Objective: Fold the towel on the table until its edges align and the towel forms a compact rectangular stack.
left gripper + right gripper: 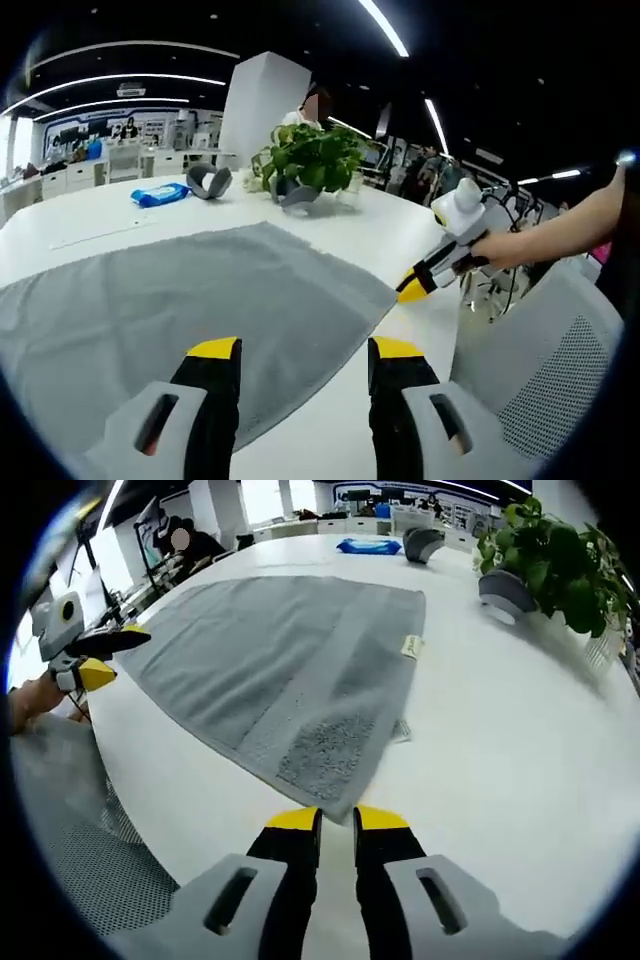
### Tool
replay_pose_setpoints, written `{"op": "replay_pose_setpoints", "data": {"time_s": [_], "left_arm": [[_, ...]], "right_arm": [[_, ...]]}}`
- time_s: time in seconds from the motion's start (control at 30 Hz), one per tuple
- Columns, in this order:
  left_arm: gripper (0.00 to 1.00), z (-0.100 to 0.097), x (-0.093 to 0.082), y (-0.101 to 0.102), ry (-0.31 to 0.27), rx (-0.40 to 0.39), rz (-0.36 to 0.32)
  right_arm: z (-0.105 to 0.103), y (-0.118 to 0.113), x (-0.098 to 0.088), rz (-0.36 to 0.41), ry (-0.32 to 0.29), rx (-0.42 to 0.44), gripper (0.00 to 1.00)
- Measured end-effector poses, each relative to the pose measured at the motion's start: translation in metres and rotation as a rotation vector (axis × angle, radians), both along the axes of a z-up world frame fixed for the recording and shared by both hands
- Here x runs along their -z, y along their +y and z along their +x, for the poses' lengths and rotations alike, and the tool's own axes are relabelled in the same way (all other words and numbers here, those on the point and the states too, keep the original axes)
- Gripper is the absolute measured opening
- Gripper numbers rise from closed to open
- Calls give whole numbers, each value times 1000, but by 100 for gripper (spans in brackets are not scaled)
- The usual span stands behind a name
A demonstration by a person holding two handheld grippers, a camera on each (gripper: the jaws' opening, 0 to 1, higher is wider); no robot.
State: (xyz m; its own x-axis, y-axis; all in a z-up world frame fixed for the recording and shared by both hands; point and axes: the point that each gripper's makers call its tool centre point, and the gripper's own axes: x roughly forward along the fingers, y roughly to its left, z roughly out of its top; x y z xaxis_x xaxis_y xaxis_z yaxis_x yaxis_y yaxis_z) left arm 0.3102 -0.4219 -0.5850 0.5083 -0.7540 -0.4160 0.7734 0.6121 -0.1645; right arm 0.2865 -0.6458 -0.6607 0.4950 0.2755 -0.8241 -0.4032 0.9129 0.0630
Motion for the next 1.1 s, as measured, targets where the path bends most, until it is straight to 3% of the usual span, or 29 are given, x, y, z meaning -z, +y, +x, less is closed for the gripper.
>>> {"op": "replay_pose_setpoints", "data": {"time_s": [0.27, 0.53, 0.6, 0.67, 0.8, 0.97, 1.1], "left_arm": [[52, -7, 4, -7, -9, 51, 33], [50, -18, 9, -17, -50, 124, 102], [50, -22, 11, -20, -64, 148, 125], [52, -23, 11, -22, -107, 169, 162], [52, -28, 10, -27, -138, 197, 178], [51, -30, 7, -31, -173, 220, 192], [51, -28, 2, -33, -240, 224, 213]], "right_arm": [[0, 2, 1, -9, -12, -39, 6], [-10, 13, -21, 72, -69, -35, 4], [-12, 21, -28, 124, -71, -20, 4], [-13, 25, -32, 128, -78, -25, 4], [-15, 38, -38, 143, -86, -52, 3], [-18, 64, -45, 165, -87, -114, 2], [-22, 88, -48, 182, -79, -155, 2]]}}
